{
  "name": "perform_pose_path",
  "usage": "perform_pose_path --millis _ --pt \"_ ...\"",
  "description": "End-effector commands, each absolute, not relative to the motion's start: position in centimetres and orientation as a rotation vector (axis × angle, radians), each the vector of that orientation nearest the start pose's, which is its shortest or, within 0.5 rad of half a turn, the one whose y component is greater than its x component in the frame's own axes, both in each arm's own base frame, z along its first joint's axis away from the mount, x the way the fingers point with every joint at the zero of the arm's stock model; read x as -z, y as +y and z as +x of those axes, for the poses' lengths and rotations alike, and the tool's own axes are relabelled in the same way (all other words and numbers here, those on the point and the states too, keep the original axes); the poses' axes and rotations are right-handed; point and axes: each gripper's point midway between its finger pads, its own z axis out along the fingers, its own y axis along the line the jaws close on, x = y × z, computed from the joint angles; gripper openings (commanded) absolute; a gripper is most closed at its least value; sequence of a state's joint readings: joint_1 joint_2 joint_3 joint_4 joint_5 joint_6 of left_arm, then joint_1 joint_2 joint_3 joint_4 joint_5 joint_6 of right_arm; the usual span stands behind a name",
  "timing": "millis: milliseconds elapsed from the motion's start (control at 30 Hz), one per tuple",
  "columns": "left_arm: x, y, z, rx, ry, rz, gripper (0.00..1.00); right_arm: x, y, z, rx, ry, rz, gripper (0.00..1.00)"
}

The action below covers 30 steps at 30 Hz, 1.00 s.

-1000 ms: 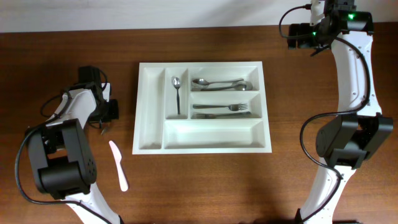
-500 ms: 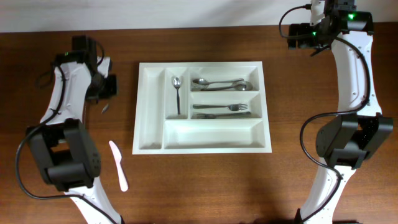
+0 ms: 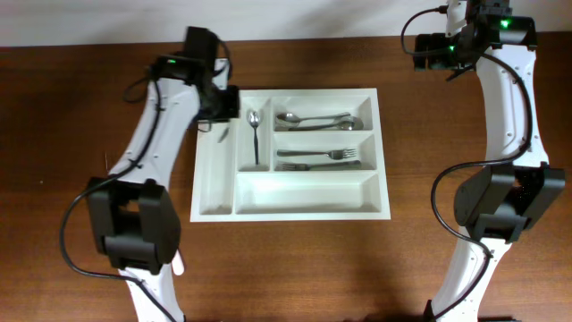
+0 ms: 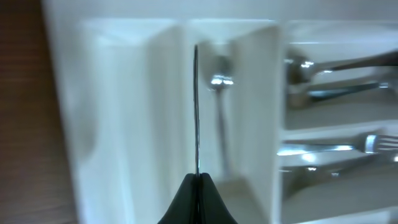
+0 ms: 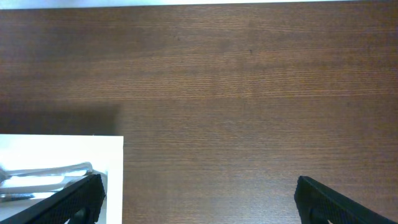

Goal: Pack container
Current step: 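Carry the metal knife into the narrow left compartment and release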

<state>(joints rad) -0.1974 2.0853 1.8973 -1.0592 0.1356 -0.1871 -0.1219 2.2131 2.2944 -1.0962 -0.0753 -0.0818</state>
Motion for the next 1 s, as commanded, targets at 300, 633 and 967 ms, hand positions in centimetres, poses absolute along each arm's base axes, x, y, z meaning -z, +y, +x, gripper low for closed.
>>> perform_pose_path --millis 300,633,967 --pt "-8.0 -17.5 46.0 0.334 2.912 0.041 0.02 -21.6 -5.1 54.4 -0.022 2.539 0.023 0.99" --pt "-10.7 -14.2 47.2 0.274 2.882 0.036 0.72 -21.6 -5.1 54.4 -0.022 2.539 0.023 0.99" --pt "-19.2 -1.0 42.0 -0.062 2.937 -0.091 0.80 -21.6 -5.1 54.4 -0.021 2.539 0.023 0.99"
